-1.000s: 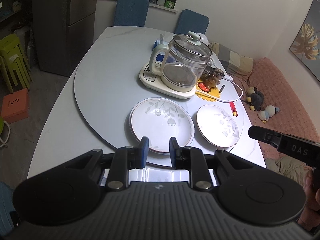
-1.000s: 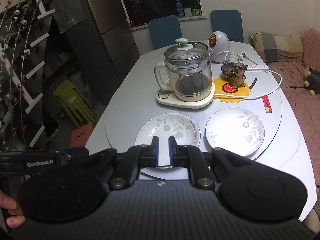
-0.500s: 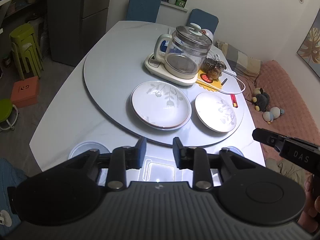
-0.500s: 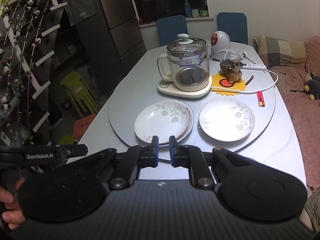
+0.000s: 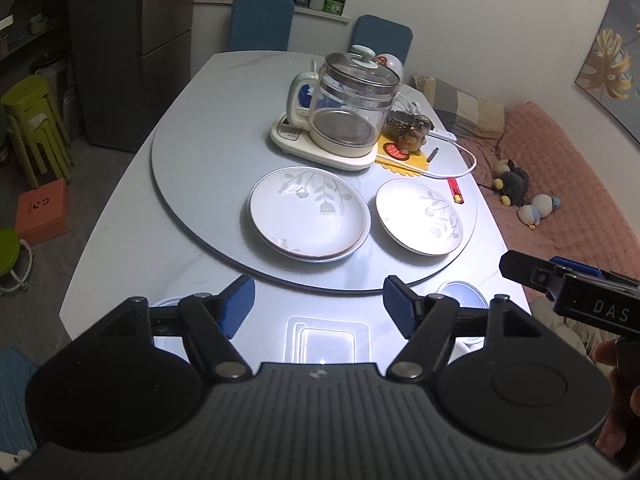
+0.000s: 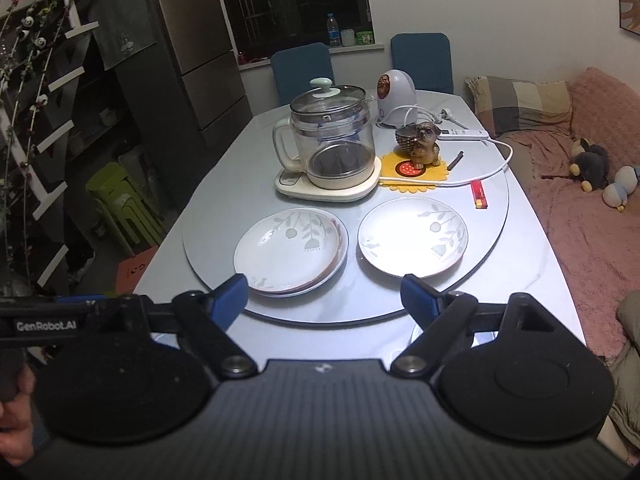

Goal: Organize plates and bowls
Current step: 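Move the right tool to the other leaf-patterned plate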

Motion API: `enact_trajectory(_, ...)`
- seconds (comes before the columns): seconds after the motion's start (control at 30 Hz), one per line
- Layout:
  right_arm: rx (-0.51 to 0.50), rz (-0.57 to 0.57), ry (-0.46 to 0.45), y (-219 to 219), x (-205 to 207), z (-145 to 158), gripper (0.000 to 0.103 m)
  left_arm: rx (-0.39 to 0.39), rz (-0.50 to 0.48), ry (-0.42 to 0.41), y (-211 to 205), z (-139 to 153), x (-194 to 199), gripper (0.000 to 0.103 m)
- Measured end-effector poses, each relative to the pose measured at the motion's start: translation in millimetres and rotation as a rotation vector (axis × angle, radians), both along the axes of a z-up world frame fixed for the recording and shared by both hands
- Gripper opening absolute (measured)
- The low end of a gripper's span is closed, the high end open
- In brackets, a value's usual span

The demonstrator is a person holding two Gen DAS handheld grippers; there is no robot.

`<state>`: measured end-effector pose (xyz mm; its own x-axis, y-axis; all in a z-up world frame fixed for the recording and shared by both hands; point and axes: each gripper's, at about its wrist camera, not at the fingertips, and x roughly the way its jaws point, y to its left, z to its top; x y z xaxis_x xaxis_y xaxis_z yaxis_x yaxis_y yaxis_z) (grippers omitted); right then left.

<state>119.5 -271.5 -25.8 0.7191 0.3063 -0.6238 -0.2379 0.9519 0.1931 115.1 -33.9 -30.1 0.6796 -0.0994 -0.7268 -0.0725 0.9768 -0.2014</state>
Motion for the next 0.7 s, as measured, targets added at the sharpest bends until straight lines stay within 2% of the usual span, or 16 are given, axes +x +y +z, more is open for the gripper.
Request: enact_trajectory(0.7,-0.001,-0.266,0.040,-3.2,-4.8,-5.5,0.084,-0.083,-0.216,0.012,9.3,-20.4,59.9,0.075)
